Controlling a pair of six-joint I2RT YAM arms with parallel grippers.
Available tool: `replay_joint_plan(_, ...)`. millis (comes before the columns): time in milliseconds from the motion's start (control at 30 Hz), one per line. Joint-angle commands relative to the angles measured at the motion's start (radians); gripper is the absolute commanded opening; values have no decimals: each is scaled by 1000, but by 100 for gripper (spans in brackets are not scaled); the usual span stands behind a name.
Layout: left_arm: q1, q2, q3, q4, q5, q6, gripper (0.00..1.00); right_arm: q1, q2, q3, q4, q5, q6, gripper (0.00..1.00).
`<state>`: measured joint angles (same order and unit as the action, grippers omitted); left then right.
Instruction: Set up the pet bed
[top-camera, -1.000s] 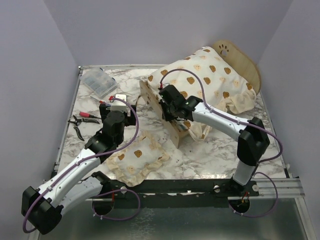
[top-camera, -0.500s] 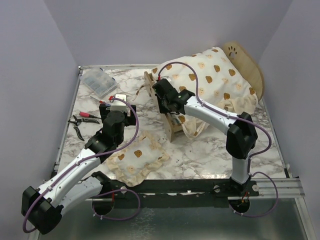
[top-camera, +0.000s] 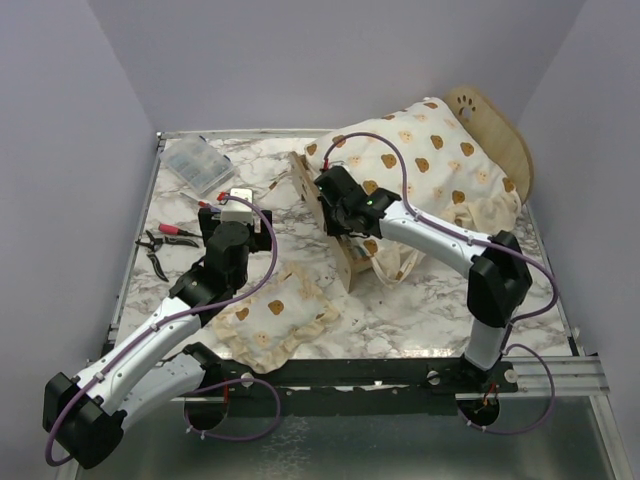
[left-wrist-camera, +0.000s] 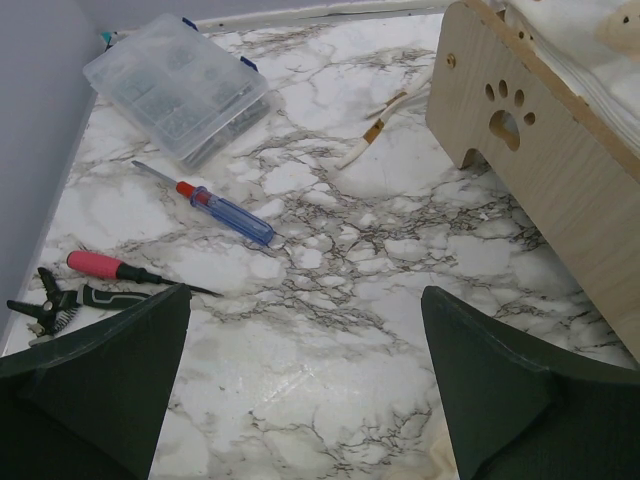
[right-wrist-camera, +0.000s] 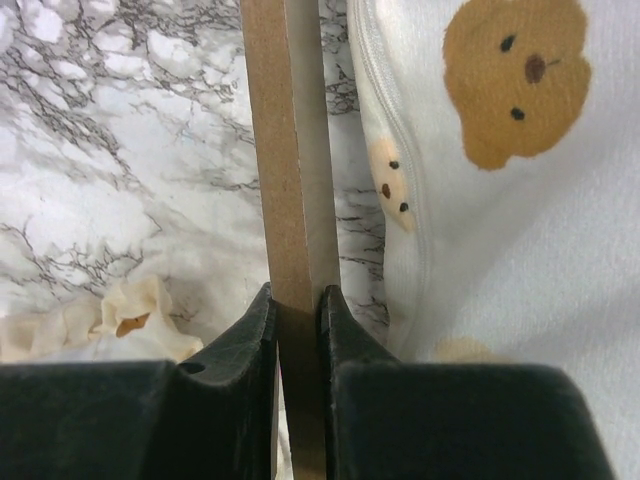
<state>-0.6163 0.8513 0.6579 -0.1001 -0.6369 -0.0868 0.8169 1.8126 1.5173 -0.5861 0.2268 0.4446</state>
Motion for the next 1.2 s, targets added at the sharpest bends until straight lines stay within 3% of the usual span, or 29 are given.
replay_joint_plan(0,5,0,9,-6,-18,-9,99,18,84,85,130,-22,164,0)
replay_joint_plan(167,5,3,7,-9,-6,-17,99,30,204,279,149,14,186,2)
replay_joint_plan(300,4,6,8,-8,26,-30,99,30,264,485,94,-19,141,18)
replay_joint_plan(400,4,10,19,-22,79,-76,99,30,211,493,78,-33,86,35)
replay_joint_plan(500,4,29,54,-54,165,-149,99,28,88,398,74,0,5,52)
replay_joint_plan(633,4,96,112,-98,264,-231,99,-4,-124,198,56,110,-78,62)
replay_joint_plan(733,4,162,157,-108,340,-280,98,-80,-264,50,25,142,-104,65)
replay_joint_plan(900,-8,304,242,-106,393,-309,96,-308,-471,-167,6,122,-126,68)
replay_joint_plan(1067,-24,427,324,-97,390,-322,94,-497,-558,-321,13,78,-159,68)
replay_joint_plan(1167,-43,470,367,-97,379,-328,94,-531,-571,-380,31,32,-174,67)
